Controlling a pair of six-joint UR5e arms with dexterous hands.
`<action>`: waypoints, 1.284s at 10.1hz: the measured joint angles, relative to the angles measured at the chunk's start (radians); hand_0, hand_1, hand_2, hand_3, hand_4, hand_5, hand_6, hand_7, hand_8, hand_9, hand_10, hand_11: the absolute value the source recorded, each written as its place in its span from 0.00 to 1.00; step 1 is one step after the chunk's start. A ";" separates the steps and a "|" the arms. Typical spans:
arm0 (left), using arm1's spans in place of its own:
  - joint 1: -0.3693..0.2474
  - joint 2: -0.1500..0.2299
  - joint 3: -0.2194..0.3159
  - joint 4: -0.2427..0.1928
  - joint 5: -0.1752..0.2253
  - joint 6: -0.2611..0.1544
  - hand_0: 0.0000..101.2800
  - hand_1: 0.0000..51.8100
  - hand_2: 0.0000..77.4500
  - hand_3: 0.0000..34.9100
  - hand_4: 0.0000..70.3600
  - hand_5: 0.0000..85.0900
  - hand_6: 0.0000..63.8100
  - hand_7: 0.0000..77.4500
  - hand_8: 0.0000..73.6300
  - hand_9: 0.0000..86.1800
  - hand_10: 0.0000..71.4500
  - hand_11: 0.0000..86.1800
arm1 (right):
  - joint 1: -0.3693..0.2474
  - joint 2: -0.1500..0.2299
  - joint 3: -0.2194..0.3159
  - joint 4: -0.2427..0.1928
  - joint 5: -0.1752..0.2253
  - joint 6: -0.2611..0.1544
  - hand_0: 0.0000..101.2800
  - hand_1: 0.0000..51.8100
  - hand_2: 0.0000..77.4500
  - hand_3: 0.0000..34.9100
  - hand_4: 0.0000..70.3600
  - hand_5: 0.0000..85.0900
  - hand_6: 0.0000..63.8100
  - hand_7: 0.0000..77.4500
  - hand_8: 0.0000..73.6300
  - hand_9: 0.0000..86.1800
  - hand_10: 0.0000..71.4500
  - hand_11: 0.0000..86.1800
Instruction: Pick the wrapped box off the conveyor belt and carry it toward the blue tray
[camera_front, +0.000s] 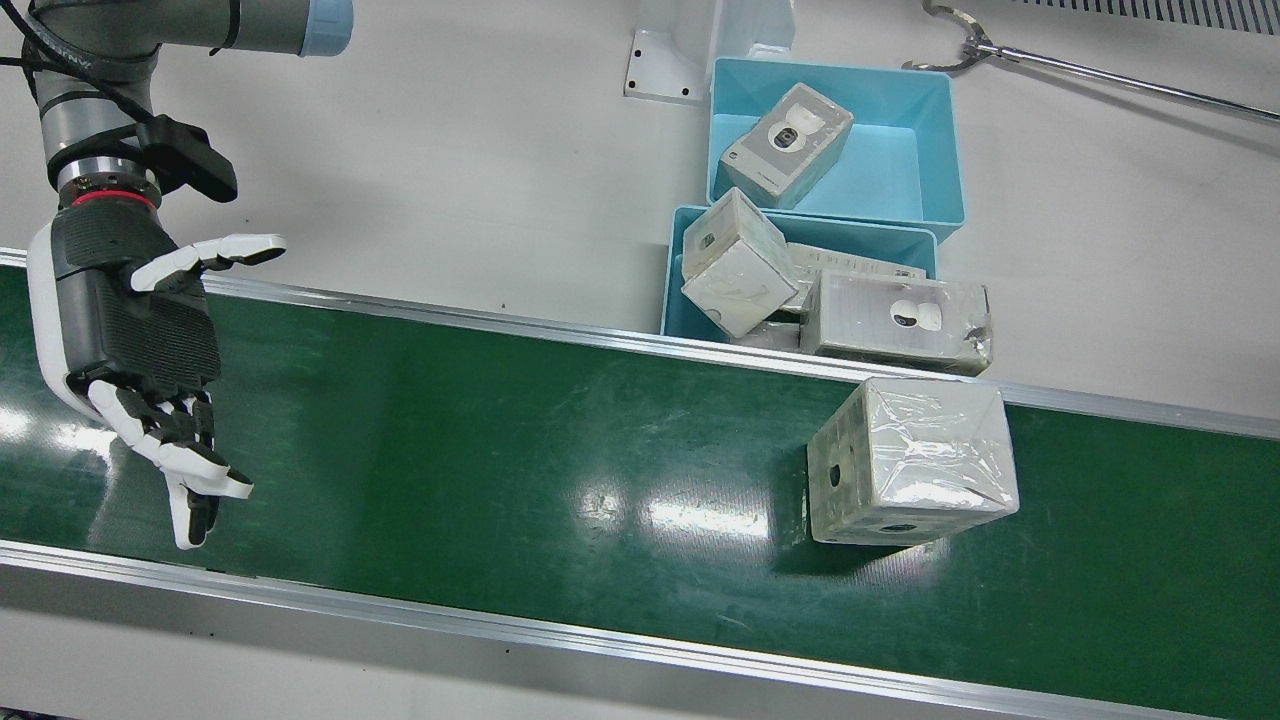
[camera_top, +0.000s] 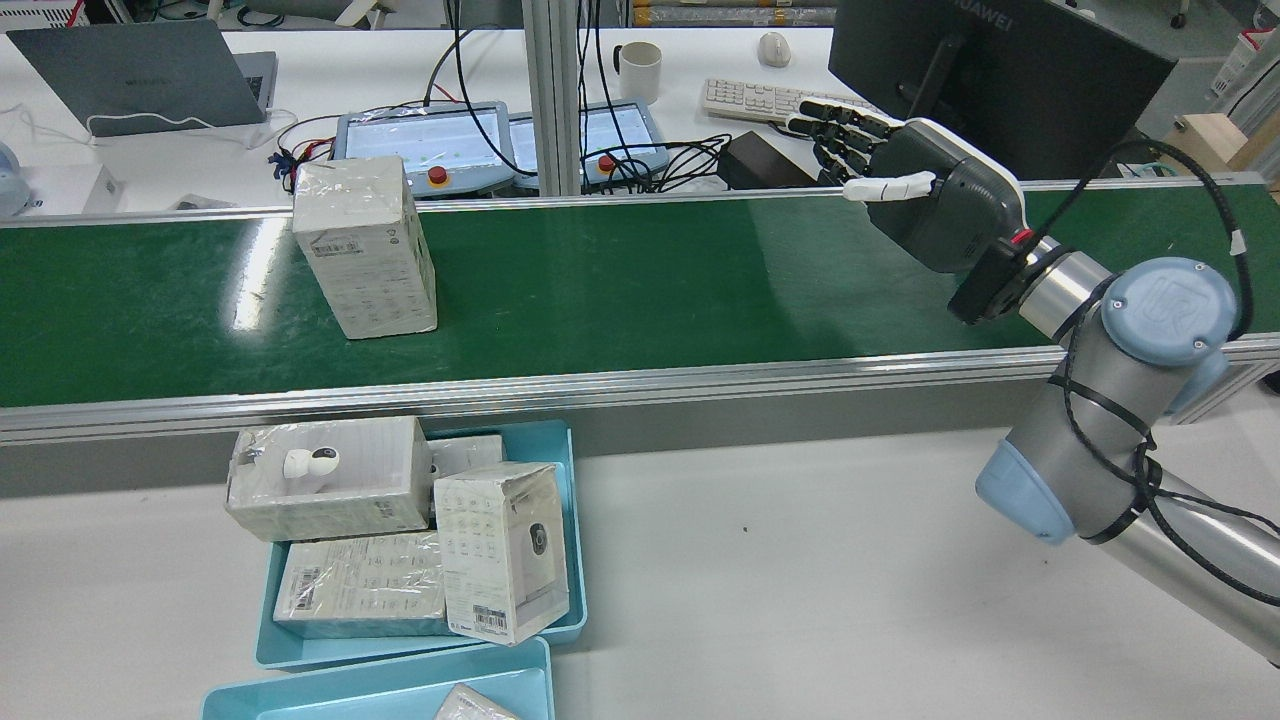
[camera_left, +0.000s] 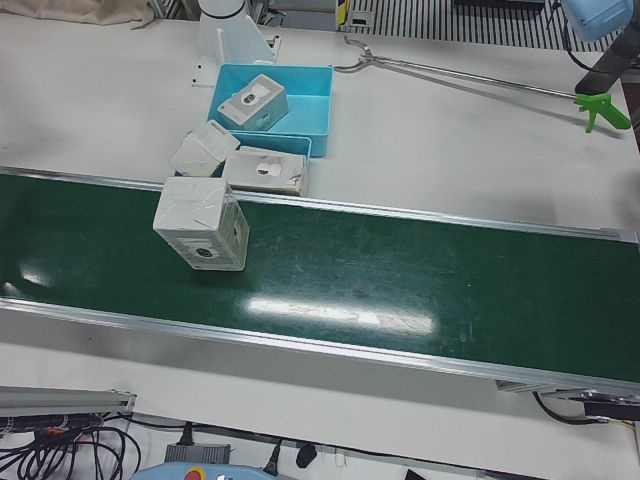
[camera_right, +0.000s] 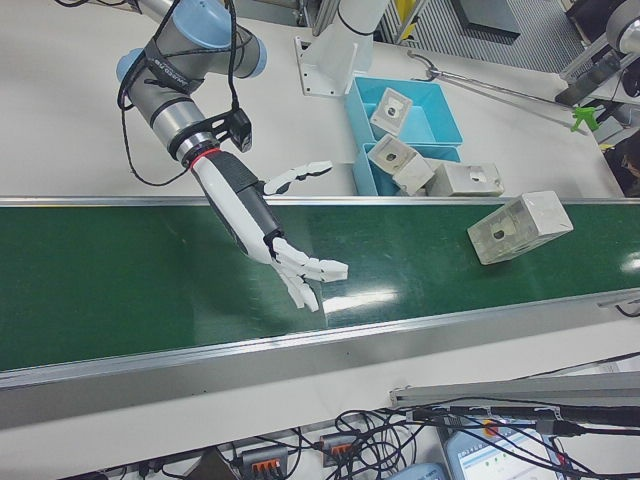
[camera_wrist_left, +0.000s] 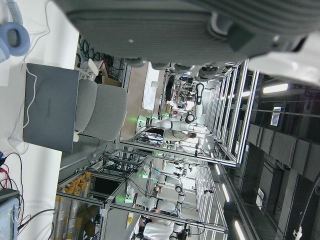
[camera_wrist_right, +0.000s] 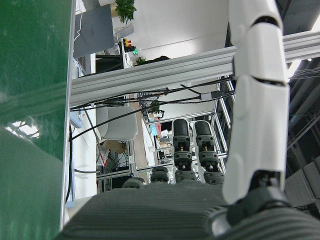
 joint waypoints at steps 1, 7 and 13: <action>0.000 0.000 0.000 0.000 0.000 0.000 0.00 0.00 0.01 0.00 0.00 0.01 0.00 0.01 0.01 0.00 0.00 0.00 | 0.000 0.000 0.000 0.000 0.000 0.000 0.48 0.27 0.18 0.00 0.27 0.19 0.13 0.27 0.03 0.06 0.00 0.02; 0.000 0.000 0.000 0.000 0.000 0.000 0.00 0.00 0.01 0.00 0.00 0.01 0.00 0.01 0.01 0.00 0.01 0.00 | 0.000 0.000 0.001 0.000 0.000 0.000 0.48 0.27 0.19 0.03 0.26 0.16 0.20 0.40 0.04 0.09 0.02 0.03; 0.000 0.000 0.000 0.000 0.000 0.000 0.00 0.00 0.01 0.00 0.00 0.01 0.00 0.01 0.01 0.00 0.00 0.00 | 0.006 0.001 0.001 0.000 -0.001 -0.003 0.47 0.25 0.15 0.04 0.34 0.22 0.10 0.21 0.02 0.03 0.00 0.02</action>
